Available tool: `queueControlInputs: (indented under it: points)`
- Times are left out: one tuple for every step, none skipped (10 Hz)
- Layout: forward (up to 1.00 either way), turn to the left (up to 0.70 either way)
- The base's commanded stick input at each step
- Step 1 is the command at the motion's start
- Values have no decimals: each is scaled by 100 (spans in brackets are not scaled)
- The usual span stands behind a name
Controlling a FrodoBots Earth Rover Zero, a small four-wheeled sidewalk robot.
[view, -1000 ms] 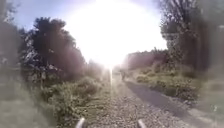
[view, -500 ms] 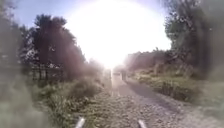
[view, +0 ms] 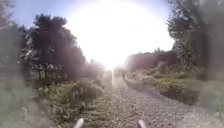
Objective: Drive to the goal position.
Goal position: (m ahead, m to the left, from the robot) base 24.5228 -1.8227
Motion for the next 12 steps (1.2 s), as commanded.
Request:
queueControlInputs:
  points:
    - [50, 0]
    - [50, 0]
    - [50, -10]
    - [50, -50]
    - [50, -50]
    - [50, -50]
    - [50, -38]
    - [50, -10]
    - [50, 0]
    - [50, 0]
    - [50, 0]
    - [50, 0]
